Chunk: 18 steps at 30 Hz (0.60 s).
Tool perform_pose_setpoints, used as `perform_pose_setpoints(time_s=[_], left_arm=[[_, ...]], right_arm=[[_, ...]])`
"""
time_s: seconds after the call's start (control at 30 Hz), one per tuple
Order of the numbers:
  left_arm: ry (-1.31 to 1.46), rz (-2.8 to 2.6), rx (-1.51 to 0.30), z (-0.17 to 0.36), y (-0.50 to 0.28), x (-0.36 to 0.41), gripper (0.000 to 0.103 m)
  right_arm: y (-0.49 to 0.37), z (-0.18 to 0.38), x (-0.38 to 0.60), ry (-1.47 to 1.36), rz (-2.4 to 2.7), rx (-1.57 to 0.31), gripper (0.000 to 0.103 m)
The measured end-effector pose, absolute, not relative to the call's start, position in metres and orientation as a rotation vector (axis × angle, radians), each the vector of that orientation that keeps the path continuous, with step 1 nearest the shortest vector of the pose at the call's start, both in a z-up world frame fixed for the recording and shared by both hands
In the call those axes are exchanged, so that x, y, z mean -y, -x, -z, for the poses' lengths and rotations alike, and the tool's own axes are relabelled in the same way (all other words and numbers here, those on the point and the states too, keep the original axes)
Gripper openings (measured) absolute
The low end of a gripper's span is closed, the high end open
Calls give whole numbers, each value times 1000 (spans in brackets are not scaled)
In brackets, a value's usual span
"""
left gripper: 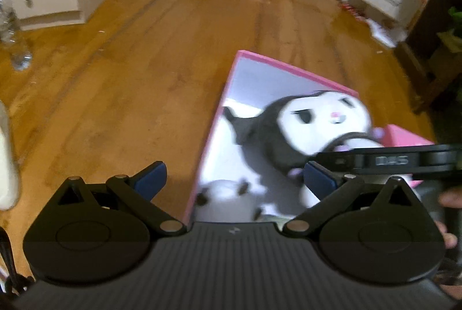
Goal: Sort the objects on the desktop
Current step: 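Press the Kuromi plush down into the box and open the right gripper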
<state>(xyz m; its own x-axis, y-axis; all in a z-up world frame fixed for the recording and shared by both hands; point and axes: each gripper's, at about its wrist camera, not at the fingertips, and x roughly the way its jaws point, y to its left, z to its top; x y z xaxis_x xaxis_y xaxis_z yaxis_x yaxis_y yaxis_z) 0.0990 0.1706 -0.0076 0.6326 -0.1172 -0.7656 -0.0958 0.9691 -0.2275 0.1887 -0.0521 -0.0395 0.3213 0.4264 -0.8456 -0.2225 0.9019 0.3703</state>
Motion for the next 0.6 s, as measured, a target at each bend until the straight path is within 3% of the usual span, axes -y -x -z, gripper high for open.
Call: perform_pose_setpoints(time_s=[0.23,0.43,0.6], left_arm=[[87,71,-804,-7,-92,-143,103],[213,161,-852,-8,-90,-162,103],[217,235,-777,-10,-84,-166,103]], right_arm=[[-194,39,53,-214,-437,-1184,88],[-194,40,50,-205,-411,-1170,88],[-185,40,43,-199,-356,-1117,88]])
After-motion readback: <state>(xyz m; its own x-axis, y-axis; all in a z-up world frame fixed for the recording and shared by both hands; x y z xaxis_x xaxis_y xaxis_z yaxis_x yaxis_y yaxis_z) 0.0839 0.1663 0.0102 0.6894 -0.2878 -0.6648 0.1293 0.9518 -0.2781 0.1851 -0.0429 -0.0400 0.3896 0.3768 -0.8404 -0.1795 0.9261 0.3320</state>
